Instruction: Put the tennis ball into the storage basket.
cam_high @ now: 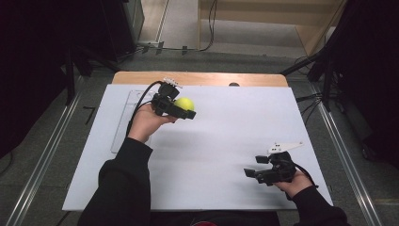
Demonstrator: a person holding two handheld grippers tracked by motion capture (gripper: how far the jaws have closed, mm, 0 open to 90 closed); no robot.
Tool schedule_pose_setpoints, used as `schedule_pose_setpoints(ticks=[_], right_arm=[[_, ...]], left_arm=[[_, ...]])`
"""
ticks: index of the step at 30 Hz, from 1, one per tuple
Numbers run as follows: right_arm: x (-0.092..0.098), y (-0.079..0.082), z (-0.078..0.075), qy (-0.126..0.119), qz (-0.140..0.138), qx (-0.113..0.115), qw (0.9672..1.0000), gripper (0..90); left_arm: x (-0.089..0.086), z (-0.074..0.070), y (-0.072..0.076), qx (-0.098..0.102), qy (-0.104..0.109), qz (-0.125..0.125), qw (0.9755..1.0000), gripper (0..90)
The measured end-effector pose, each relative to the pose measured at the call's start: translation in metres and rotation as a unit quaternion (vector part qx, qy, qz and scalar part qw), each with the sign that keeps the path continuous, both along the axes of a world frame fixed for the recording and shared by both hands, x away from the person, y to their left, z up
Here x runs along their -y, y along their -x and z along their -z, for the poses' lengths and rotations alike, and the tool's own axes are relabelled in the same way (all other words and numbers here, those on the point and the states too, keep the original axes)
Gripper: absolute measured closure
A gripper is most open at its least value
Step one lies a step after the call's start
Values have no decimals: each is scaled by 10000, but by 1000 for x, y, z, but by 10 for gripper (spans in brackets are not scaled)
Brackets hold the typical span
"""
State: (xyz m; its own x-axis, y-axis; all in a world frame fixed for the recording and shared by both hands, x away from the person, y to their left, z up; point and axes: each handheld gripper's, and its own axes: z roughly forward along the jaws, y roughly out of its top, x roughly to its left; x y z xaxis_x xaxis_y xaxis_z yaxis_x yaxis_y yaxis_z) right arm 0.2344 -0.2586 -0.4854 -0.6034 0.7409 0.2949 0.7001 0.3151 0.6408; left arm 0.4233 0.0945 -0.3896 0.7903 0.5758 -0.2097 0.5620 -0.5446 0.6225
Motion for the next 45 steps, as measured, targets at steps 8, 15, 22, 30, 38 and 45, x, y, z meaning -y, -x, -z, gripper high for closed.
schedule_pose_setpoints(ticks=[8,15,22,30,38,45], right_arm=[[-1,-1,-1,-2,-19,-2,10000,206],[-1,-2,-1,-3,-42,9,10000,206],[-2,-3,-1,11,-46,0,10000,206],[-3,-4,0,24,-80,-24,10000,206],[-4,-4,0,30,-102,-18,9999,206],[-5,-5,0,39,-123,-25,9999,206]], left_arm=[[-12,-1,-2,-15,54,-156,9999,268],[-20,-1,-3,6,26,-307,9995,267],[-30,-2,-4,28,37,-439,9990,267],[-40,-2,-7,48,4,-626,9980,267],[-52,-5,-7,84,22,-827,9965,267],[-63,-7,-8,155,16,-1018,9947,268]])
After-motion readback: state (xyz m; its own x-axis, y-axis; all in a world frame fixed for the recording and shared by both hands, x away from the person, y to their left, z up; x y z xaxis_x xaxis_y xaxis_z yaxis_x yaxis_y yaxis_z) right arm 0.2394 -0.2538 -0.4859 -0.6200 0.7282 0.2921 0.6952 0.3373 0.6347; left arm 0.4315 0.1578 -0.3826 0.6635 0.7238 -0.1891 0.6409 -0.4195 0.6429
